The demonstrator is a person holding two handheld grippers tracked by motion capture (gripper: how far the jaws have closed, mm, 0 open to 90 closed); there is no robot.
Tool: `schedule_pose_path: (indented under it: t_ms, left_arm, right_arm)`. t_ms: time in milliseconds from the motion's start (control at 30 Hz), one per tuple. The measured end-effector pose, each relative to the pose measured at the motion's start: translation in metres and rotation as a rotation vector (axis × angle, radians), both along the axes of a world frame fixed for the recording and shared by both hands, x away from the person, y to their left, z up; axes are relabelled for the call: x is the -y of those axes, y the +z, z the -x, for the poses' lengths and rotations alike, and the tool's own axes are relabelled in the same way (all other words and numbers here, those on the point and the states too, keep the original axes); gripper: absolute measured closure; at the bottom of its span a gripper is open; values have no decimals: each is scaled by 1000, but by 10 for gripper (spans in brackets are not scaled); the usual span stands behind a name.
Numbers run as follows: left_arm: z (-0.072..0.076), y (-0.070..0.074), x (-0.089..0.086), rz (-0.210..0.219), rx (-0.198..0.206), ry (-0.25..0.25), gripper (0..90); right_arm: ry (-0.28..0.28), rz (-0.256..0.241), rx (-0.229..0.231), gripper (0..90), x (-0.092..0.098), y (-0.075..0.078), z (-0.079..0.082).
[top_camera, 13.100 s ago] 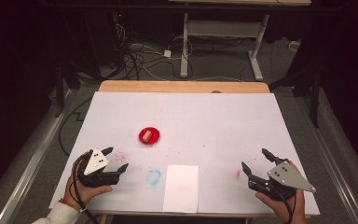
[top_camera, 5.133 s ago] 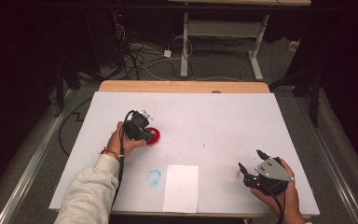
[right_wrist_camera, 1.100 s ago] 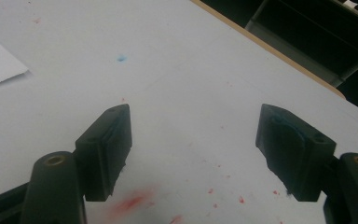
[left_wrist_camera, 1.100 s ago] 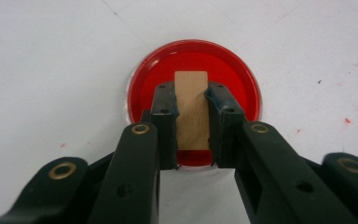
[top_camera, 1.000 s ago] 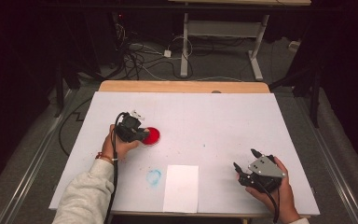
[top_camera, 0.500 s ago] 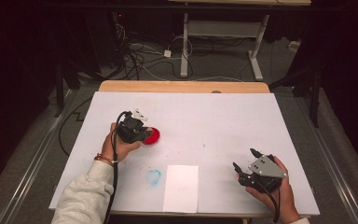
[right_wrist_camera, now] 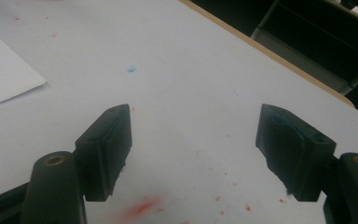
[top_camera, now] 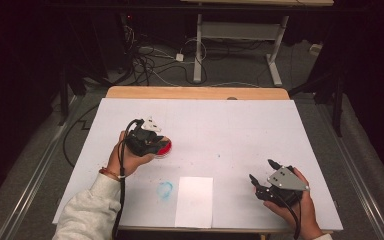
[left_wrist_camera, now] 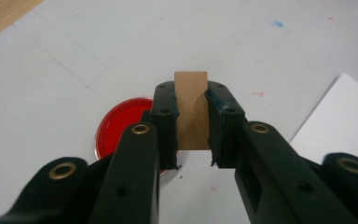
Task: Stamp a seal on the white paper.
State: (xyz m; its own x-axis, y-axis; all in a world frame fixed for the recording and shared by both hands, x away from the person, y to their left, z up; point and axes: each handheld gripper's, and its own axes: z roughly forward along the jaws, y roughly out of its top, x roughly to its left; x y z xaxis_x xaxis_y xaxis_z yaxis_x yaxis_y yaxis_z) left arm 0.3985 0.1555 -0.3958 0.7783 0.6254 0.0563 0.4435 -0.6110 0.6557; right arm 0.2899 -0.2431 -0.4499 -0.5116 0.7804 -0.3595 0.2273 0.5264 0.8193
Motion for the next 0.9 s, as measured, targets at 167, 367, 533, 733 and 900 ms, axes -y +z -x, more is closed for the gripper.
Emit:
schedule_pose_path:
  t_ms: [167, 367, 533, 733, 900]
  left_arm:
    - [8, 7, 4, 9, 15, -40, 734]
    - [18, 12, 10, 4, 26, -82, 734]
    - [23, 13, 12, -9, 26, -108, 734]
    - [31, 14, 14, -13, 28, -141, 734]
    - [39, 18, 18, -23, 37, -177, 733]
  right_arm:
    - [-2, 2, 1, 274, 0, 0, 0]
    - [-2, 3, -1, 274, 0, 0, 1]
    - [-2, 6, 0, 274, 0, 0, 1]
    - [-2, 8, 0, 274, -1, 0, 1]
    - [-1, 10, -1, 274, -1, -1, 1]
